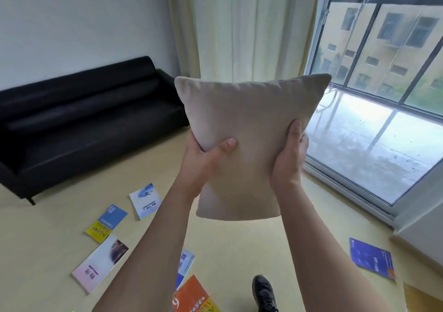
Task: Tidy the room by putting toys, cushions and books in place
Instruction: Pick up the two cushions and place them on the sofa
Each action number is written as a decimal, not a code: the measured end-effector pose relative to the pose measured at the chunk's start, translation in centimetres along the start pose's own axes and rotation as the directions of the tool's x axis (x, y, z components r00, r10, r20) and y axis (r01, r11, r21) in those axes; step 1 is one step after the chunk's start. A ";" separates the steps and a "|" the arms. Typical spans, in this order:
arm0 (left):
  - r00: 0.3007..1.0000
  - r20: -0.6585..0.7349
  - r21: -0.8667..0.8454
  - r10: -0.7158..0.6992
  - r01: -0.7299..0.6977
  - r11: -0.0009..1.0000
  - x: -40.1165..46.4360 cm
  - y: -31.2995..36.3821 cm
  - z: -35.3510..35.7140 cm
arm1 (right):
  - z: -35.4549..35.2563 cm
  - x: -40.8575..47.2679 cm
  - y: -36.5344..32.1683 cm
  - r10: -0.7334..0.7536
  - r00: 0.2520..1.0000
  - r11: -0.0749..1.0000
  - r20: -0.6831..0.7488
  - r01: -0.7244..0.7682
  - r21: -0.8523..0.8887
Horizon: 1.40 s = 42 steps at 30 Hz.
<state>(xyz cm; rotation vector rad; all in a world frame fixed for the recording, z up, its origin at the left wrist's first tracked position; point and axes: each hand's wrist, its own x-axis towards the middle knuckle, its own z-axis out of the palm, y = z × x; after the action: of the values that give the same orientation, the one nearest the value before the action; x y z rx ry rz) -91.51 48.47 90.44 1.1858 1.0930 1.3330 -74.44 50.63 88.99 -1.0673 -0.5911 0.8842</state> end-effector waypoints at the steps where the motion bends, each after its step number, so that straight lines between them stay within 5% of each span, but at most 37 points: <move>1: 1.000 -0.019 0.036 -0.009 0.010 0.999 2.0 -0.3 0.5 | 0.6 2.1 0.4 0.010 0.999 1.000 0.036 -0.010 -0.003; 4: 0.999 -0.039 0.054 0.004 -0.002 0.999 10.1 -0.3 2.8 | 3.1 9.8 0.7 -0.016 1.000 0.998 0.022 0.017 -0.054; 9: 1.000 0.014 0.131 -0.020 0.018 0.991 20.4 0.9 7.0 | 6.2 20.5 0.8 -0.028 0.981 0.995 -0.192 0.008 -0.102; 13: 0.999 -0.036 0.136 -0.021 0.026 0.990 25.3 0.9 6.3 | 10.3 25.0 1.8 -0.055 0.986 0.991 -0.155 0.035 -0.129; 22: 0.986 -0.165 0.193 0.002 0.030 0.981 38.2 -0.3 -3.7 | 24.4 31.8 8.3 0.017 1.000 0.981 0.005 -0.016 -0.195; 35: 0.981 -0.177 0.264 0.079 -0.030 0.964 59.8 1.7 -25.0 | 53.2 38.5 18.1 -0.039 0.996 0.980 0.077 0.053 -0.191; 42: 0.969 -0.248 0.234 -0.014 0.074 0.970 68.0 -0.7 -32.6 | 63.7 41.8 24.8 -0.021 0.999 0.966 0.035 0.030 -0.258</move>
<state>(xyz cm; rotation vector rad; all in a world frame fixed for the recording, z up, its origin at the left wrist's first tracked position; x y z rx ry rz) -125.01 116.01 92.18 1.1839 1.4859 1.3650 -109.97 122.43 90.83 -1.2791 -0.7600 0.8173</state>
